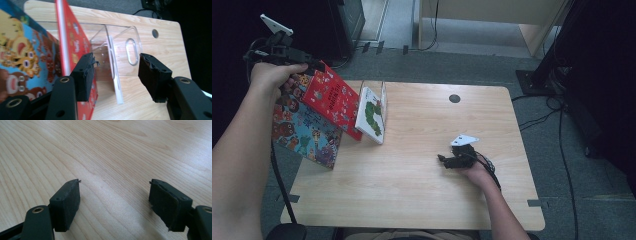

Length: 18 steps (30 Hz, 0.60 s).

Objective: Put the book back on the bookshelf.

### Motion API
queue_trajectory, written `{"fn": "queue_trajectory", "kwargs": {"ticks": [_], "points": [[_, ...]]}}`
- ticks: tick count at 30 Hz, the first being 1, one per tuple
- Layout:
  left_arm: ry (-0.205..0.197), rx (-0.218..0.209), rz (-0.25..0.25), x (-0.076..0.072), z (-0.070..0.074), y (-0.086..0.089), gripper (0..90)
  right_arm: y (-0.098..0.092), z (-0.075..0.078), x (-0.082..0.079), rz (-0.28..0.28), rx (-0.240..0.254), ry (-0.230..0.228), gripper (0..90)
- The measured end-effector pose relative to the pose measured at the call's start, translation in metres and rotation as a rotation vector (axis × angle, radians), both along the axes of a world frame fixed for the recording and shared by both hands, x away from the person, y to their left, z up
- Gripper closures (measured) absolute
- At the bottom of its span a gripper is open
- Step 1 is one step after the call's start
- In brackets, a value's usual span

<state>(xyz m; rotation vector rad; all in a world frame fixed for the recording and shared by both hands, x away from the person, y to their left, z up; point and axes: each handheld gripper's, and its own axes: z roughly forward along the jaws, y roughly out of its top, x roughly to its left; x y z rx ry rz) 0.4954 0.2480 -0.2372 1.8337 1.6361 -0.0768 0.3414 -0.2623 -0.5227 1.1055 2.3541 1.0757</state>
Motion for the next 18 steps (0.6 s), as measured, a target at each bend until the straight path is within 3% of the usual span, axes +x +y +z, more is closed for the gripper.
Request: {"fn": "queue_trajectory", "kwargs": {"ticks": [7, 12, 18], "points": [[-0.042, -0.024, -0.034, -0.012, 0.008, -0.014, 46.3, 0.000, 0.000, 0.000, 0.007, -0.001, -0.001, 24.9], [-0.063, -0.069, -0.069, -0.020, 0.007, -0.027, 45.3, 0.000, 0.000, 0.000, 0.011, 0.000, 0.000, 24.1], [-0.088, -0.069, -0.100, -0.028, 0.004, -0.040, 44.9, 0.000, 0.000, 0.000, 0.015, -0.002, 0.002, 23.5]]}}
